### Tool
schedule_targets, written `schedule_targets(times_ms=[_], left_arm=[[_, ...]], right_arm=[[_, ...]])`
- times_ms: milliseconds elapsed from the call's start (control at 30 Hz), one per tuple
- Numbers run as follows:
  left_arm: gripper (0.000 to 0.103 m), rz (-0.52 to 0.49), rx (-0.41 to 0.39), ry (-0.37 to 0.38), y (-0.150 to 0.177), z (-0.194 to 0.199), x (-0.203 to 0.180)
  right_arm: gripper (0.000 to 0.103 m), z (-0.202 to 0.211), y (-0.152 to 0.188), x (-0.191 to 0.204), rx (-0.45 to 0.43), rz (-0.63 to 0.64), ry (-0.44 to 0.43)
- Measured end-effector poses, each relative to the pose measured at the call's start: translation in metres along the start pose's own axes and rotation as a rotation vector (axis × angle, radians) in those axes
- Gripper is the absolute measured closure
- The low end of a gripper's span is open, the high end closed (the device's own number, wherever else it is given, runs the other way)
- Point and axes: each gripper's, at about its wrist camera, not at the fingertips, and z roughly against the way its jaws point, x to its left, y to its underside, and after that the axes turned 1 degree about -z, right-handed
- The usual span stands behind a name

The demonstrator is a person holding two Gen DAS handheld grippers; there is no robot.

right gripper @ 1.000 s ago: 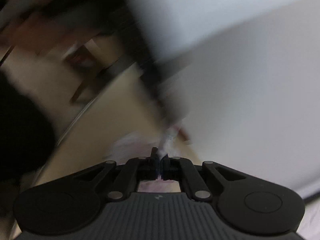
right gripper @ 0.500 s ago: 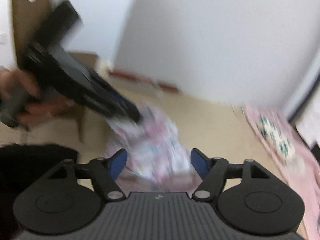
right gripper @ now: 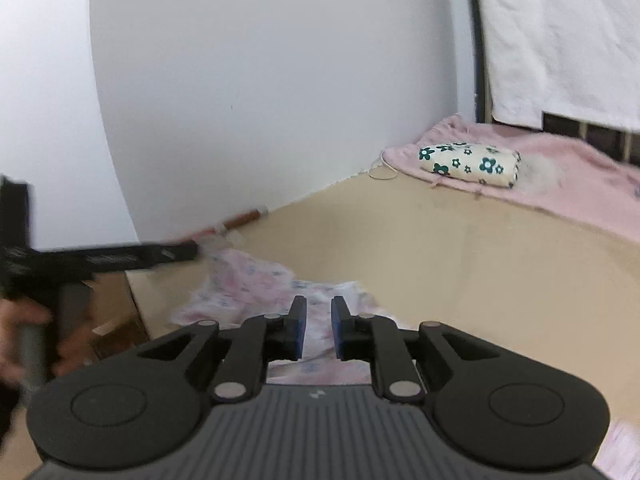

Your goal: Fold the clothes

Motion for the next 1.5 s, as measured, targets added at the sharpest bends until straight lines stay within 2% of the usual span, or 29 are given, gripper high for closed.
schedule_targets(times_ms=[100, 200, 267, 367, 500, 533, 600, 667, 767, 867, 900, 967, 1000, 1067, 1100, 1167, 1367, 1500], left_arm=[[0.02, -0.069, 0.039, 0.0, 0.003, -0.013, -0.009], [0.02, -0.121, 0.051, 0.006, 0.008, -0.018, -0.015], [0.02, -0.152, 0.062, 0.044, 0.009, -0.019, -0.016], [0.02, -0.171, 0.082, 0.099, 0.009, -0.023, -0.019], [0.022, -0.146, 0.114, 0.117, 0.007, -0.025, -0.029], [0.026, -0.128, 0.115, 0.126, 0.007, -0.026, -0.031], [0.043, -0.069, 0.127, 0.167, 0.007, -0.027, -0.031], [0.085, 0.031, 0.169, 0.229, 0.008, -0.03, -0.027], [0.088, 0.168, 0.197, 0.26, 0.013, -0.027, -0.02], [0.089, 0.209, 0.152, 0.247, 0.017, -0.007, -0.025], [0.089, 0.187, 0.116, 0.238, 0.018, 0.003, -0.031], [0.089, 0.108, 0.035, 0.191, 0.016, 0.021, -0.047], [0.089, 0.058, 0.0, 0.165, 0.016, 0.027, -0.056], [0.089, -0.044, -0.058, 0.127, 0.015, 0.036, -0.074], [0.089, -0.101, -0.072, 0.131, 0.016, 0.038, -0.084], [0.089, -0.214, -0.096, 0.133, 0.019, 0.04, -0.106], [0.089, -0.628, -0.218, 0.146, 0.047, 0.05, -0.171], [0.089, -0.898, -0.252, 0.133, 0.075, 0.047, -0.208]], right_arm=[[0.09, -0.01, 0.006, 0.033, -0.006, -0.006, -0.087], [0.089, -0.046, 0.015, 0.047, 0.068, 0.032, -0.025], [0.09, -0.065, 0.019, 0.042, 0.097, -0.012, 0.044], [0.09, -0.071, 0.02, 0.023, 0.075, -0.143, 0.069], [0.09, -0.069, 0.029, 0.015, 0.032, -0.186, 0.048], [0.091, -0.068, 0.032, 0.013, 0.025, -0.204, 0.042], [0.092, -0.067, 0.035, 0.007, 0.017, -0.24, 0.025], [0.092, -0.062, 0.037, 0.003, 0.018, -0.267, -0.004], [0.092, -0.061, 0.039, -0.005, 0.024, -0.295, -0.046], [0.089, -0.052, 0.046, -0.007, 0.021, -0.312, -0.08], [0.088, -0.046, 0.047, -0.004, 0.015, -0.299, -0.084], [0.081, -0.016, 0.047, 0.01, -0.074, -0.21, -0.071], [0.08, 0.001, 0.048, 0.017, -0.121, -0.16, -0.044], [0.079, 0.025, 0.049, 0.024, -0.167, -0.092, 0.083], [0.079, 0.028, 0.05, 0.023, -0.165, -0.095, 0.143], [0.082, 0.021, 0.055, 0.014, -0.127, -0.136, 0.175], [0.084, 0.013, 0.077, 0.018, -0.083, -0.155, 0.123], [0.074, 0.073, 0.086, 0.0, -0.107, -0.166, 0.191]])
